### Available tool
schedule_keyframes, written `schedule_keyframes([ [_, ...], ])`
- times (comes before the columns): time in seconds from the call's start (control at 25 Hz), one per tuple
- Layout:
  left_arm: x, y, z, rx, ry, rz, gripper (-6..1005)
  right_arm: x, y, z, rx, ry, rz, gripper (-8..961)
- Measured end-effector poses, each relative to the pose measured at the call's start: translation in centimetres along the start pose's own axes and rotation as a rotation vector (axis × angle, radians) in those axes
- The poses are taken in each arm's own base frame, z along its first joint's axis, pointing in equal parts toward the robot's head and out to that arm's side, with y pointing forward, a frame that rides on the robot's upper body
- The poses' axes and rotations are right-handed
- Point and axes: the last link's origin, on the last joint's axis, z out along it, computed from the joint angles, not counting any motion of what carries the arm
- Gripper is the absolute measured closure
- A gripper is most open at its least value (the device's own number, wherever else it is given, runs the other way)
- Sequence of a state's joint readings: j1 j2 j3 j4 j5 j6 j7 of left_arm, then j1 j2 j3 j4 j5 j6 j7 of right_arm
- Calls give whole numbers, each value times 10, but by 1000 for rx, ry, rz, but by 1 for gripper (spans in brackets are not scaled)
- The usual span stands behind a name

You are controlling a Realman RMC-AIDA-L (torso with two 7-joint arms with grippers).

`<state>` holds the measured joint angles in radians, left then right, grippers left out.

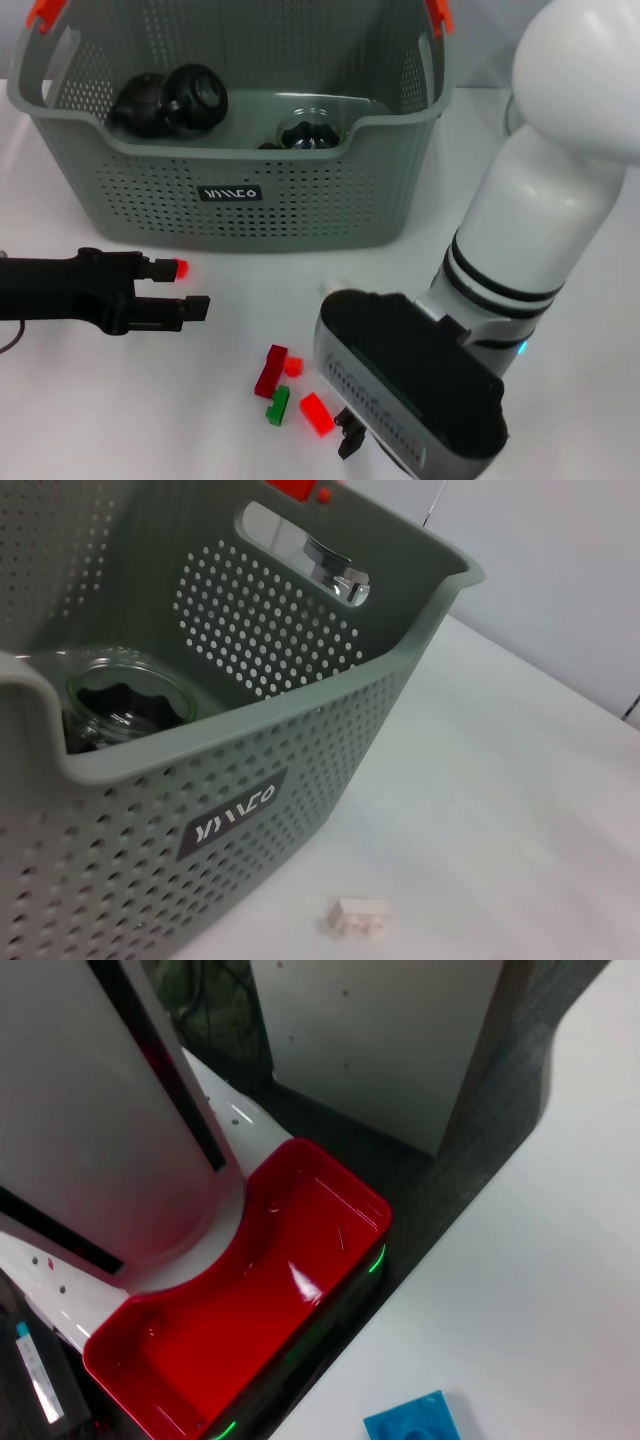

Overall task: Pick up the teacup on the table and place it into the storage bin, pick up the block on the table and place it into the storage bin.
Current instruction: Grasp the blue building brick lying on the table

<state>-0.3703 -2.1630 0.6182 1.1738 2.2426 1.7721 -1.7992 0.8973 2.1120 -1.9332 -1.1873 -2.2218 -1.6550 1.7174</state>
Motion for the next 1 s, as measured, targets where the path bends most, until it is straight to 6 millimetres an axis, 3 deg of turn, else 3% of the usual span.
schedule_keyframes([
  [0.44, 0, 0, 2, -4, 4, 1, 213, -17, 5, 6, 7, 44, -99, 26],
  [1.0, -2, -3, 7, -1, 12, 1, 214, -20, 8, 22, -3, 107, -170, 25],
])
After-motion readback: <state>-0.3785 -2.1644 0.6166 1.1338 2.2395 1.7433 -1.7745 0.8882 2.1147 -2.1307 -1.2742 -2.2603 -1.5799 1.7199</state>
